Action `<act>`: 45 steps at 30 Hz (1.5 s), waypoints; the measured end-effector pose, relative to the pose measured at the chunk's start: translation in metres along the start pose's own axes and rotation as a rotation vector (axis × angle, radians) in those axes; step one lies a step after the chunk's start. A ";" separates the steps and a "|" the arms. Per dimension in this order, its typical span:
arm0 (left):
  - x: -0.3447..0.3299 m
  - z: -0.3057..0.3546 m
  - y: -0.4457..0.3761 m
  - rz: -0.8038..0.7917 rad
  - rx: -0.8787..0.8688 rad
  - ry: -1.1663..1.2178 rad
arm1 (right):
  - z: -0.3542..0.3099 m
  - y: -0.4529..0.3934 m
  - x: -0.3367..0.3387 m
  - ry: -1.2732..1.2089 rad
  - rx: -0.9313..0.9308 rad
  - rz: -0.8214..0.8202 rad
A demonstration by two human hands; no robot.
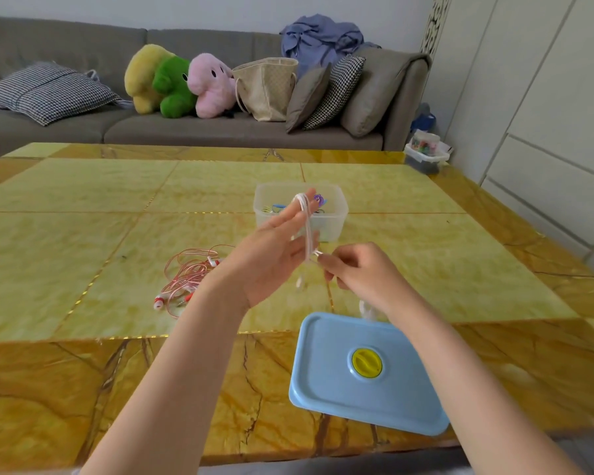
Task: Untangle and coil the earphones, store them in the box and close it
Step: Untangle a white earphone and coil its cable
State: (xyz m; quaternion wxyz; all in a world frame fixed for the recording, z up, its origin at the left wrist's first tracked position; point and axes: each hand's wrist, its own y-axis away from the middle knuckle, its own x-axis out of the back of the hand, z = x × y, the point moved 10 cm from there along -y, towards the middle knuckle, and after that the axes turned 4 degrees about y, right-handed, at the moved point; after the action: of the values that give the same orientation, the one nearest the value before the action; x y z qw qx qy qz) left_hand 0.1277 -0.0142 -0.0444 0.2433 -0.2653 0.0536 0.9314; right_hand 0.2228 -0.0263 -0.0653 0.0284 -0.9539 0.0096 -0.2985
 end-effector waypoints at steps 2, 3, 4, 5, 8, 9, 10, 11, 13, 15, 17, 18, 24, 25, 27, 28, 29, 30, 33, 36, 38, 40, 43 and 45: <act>0.008 -0.006 -0.001 0.052 0.014 -0.092 | -0.005 0.002 0.001 -0.017 0.011 -0.030; 0.010 -0.009 -0.001 0.062 0.022 -0.120 | -0.009 0.003 0.001 -0.018 0.025 -0.056; 0.012 -0.012 -0.002 0.071 0.035 -0.153 | -0.011 0.004 -0.001 -0.005 0.041 -0.082; 0.014 -0.016 -0.003 0.075 0.055 -0.194 | -0.014 0.005 -0.001 0.019 0.057 -0.102; 0.015 -0.031 -0.003 0.064 0.169 -0.330 | -0.022 0.008 0.008 0.091 0.129 -0.090; 0.015 -0.037 -0.001 0.049 0.217 -0.352 | -0.024 0.008 0.015 0.104 0.146 -0.069; 0.014 -0.043 0.002 0.027 0.265 -0.361 | -0.025 0.009 0.022 0.099 0.155 -0.049; 0.012 -0.047 0.005 -0.005 0.309 -0.370 | -0.025 0.010 0.029 0.075 0.158 -0.035; 0.005 -0.055 0.011 -0.086 0.390 -0.405 | -0.022 0.010 0.037 0.021 0.152 -0.026; -0.002 -0.059 0.017 -0.167 0.455 -0.440 | -0.018 0.009 0.039 0.007 0.138 -0.027; -0.008 -0.060 0.021 -0.227 0.487 -0.439 | -0.016 0.009 0.040 -0.017 0.137 -0.026; -0.011 -0.059 0.022 -0.251 0.482 -0.429 | -0.016 0.009 0.042 -0.053 0.138 -0.022; -0.031 -0.043 0.022 -0.381 0.352 -0.263 | -0.014 0.012 0.050 -0.343 0.127 -0.024; -0.033 -0.041 0.022 -0.404 0.340 -0.253 | -0.012 0.012 0.047 -0.390 0.106 -0.062; -0.035 -0.039 0.023 -0.452 0.311 -0.254 | -0.007 0.014 0.036 -0.473 0.051 -0.174; -0.036 -0.038 0.024 -0.473 0.300 -0.257 | -0.007 0.016 0.029 -0.523 0.028 -0.235; -0.036 -0.038 0.024 -0.478 0.297 -0.255 | -0.010 0.018 0.023 -0.580 0.014 -0.293; -0.034 -0.038 0.023 -0.470 0.301 -0.250 | -0.012 0.021 0.019 -0.631 0.005 -0.339; -0.033 -0.038 0.021 -0.455 0.316 -0.230 | -0.013 0.023 0.012 -0.700 -0.044 -0.375; -0.026 -0.040 0.016 -0.369 0.339 -0.302 | 0.001 0.017 0.011 -0.713 -0.140 -0.292; -0.009 -0.044 0.009 -0.192 0.371 -0.408 | 0.015 0.013 0.016 -0.615 -0.201 -0.172; 0.003 -0.041 0.006 -0.058 0.357 -0.445 | 0.024 0.009 0.021 -0.534 -0.235 -0.071; 0.006 -0.037 0.002 -0.030 0.302 -0.744 | 0.030 0.006 0.026 -0.534 -0.261 0.042; -0.004 -0.048 -0.001 -0.106 0.285 -1.158 | 0.034 0.005 0.027 -0.529 -0.281 0.089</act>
State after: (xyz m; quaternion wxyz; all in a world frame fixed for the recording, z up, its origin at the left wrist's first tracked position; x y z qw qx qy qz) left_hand 0.1539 -0.0265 -0.0832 0.3123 0.3185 0.0234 0.8947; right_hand 0.2640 -0.0303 -0.0779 -0.0892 -0.9918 0.0851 -0.0340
